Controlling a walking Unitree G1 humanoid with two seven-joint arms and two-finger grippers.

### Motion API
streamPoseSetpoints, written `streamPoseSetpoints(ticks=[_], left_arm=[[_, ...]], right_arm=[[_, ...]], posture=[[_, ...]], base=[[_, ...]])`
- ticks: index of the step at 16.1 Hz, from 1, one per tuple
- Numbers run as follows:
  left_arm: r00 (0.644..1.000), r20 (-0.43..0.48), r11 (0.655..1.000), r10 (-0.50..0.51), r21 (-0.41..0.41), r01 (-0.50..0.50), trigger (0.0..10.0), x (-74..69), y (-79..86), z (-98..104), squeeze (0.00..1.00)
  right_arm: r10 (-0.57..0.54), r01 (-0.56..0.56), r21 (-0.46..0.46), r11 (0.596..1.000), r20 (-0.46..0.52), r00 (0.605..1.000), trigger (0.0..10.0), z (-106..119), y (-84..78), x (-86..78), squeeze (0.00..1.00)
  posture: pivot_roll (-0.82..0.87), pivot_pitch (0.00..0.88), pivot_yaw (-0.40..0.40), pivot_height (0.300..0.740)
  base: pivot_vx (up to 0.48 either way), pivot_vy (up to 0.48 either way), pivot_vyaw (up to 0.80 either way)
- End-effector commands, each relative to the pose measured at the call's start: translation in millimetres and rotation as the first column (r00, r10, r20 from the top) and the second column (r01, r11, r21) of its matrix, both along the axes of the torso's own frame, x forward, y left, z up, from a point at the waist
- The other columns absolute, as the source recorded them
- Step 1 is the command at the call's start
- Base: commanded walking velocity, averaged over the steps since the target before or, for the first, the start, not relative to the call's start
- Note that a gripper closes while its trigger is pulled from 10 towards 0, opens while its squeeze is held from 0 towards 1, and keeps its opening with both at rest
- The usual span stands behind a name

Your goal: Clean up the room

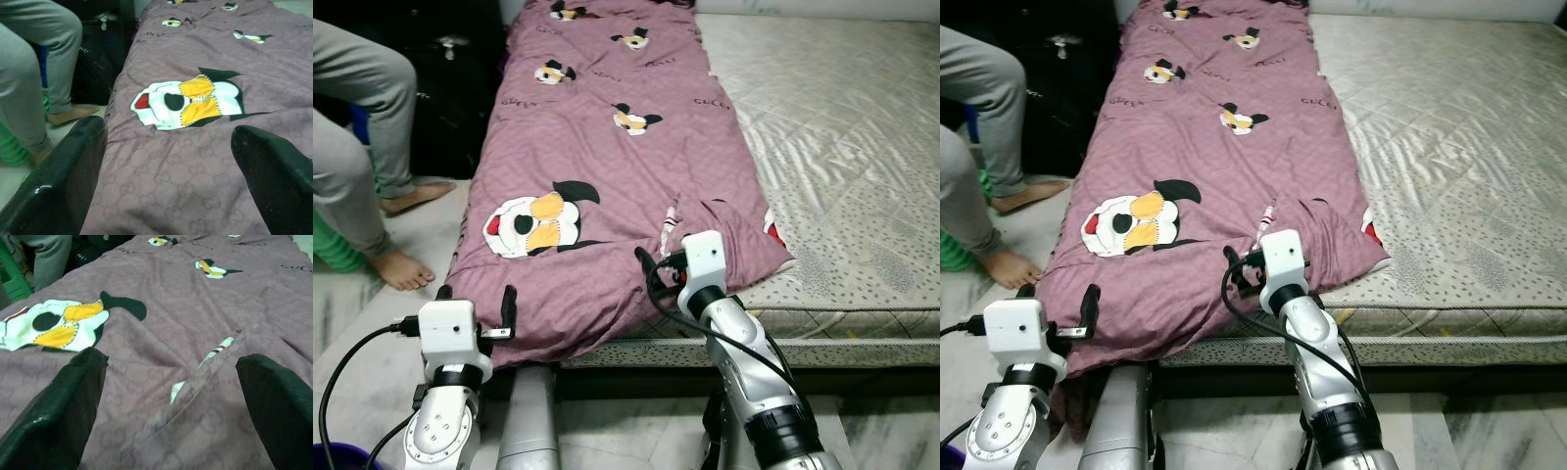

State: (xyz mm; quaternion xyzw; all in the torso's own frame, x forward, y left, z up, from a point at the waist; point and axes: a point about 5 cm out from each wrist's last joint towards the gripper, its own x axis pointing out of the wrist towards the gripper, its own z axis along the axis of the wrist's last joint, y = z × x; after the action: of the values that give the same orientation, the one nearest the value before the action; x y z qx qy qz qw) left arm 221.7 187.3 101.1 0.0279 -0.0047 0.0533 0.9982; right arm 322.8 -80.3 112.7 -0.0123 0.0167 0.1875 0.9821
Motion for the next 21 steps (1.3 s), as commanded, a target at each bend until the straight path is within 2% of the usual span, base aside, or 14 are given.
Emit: streamPoseSetpoints(ticks=[1, 3, 5, 6, 10, 12, 13, 14, 16, 21], left_arm=[[1.0, -0.004, 1.0, 0.002, 0.007, -0.002, 10.0, -0.8, 1.6, 1.9, 0.0], [1.0, -0.004, 1.0, 0.005, 0.009, -0.005, 10.0, -1.0, 3.0, 2.8, 0.0], [1.0, -0.003, 1.0, 0.008, 0.012, -0.008, 10.0, -0.8, 3.4, 3.7, 0.0], [1.0, -0.002, 1.0, 0.008, 0.013, -0.008, 10.0, -0.1, 2.8, 3.9, 0.0], [1.0, 0.002, 1.0, 0.007, 0.012, -0.007, 10.0, 1.8, 1.3, 4.9, 0.0], [1.0, 0.003, 1.0, 0.012, 0.015, -0.012, 10.0, 1.6, 2.6, 5.4, 0.0], [1.0, 0.003, 1.0, 0.017, 0.016, -0.017, 10.0, 1.2, 3.4, 5.5, 0.0], [1.0, 0.002, 1.0, 0.02, 0.015, -0.02, 10.0, 0.7, 3.6, 5.3, 0.0], [1.0, 0.0, 1.0, 0.022, 0.014, -0.022, 10.0, -0.2, 3.2, 4.1, 0.0], [1.0, 0.0, 1.0, 0.016, 0.007, -0.016, 10.0, 2.9, 0.5, 4.4, 0.0]], right_arm=[[0.009, -0.009, 0.016, 1.0, 0.01, 1.0, 10.0, 6.0, 10.3, 5.3, 0.0], [-0.015, 0.015, 0.029, 0.999, 0.003, 1.0, 10.0, 9.4, 17.0, 12.3, 0.0], [-0.079, 0.08, 0.022, 0.997, -0.056, 0.995, 10.0, 8.7, 21.8, 22.4, 0.0], [-0.167, 0.167, -0.019, 0.986, -0.22, 0.961, 10.0, -9.8, 21.8, 29.7, 0.0], [-0.254, 0.243, -0.081, 0.967, -0.197, 0.947, 10.0, -11.6, 12.0, 38.1, 0.0], [-0.368, 0.349, -0.13, 0.928, -0.175, 0.913, 10.0, -12.7, -7.9, 44.4, 0.0], [-0.425, 0.402, -0.149, 0.903, -0.185, 0.886, 8.5, -15.3, -19.4, 46.2, 0.0], [-0.464, 0.443, -0.144, 0.885, -0.196, 0.864, 0.0, -17.1, -28.6, 47.0, 0.0], [-0.486, 0.462, -0.155, 0.873, -0.205, 0.85, 0.0, -18.6, -36.5, 47.7, 0.0], [-0.484, 0.457, -0.165, 0.874, -0.219, 0.847, 0.0, -31.6, -40.6, 40.4, 0.0]], posture=[[0.14, 0.13, -0.02, 0.538], [0.15, 0.13, -0.023, 0.538], [0.15, 0.129, -0.023, 0.538], [0.15, 0.129, -0.023, 0.538], [0.16, 0.121, -0.025, 0.538], [0.17, 0.12, -0.031, 0.538], [0.17, 0.12, -0.031, 0.538], [0.17, 0.122, -0.033, 0.538], [0.17, 0.122, -0.033, 0.538], [0.15, 0.126, -0.028, 0.538]], base=[[0.0, 0.0, 0.0], [0.0, 0.0, 0.0], [0.0, 0.0, 0.0], [0.0, 0.0, 0.0], [0.0, 0.0, 0.0], [0.0, 0.0, 0.0], [0.0, 0.0, 0.0], [0.0, 0.0, 0.0], [0.0, 0.0, 0.0], [0.0, 0.0, 0.0]])
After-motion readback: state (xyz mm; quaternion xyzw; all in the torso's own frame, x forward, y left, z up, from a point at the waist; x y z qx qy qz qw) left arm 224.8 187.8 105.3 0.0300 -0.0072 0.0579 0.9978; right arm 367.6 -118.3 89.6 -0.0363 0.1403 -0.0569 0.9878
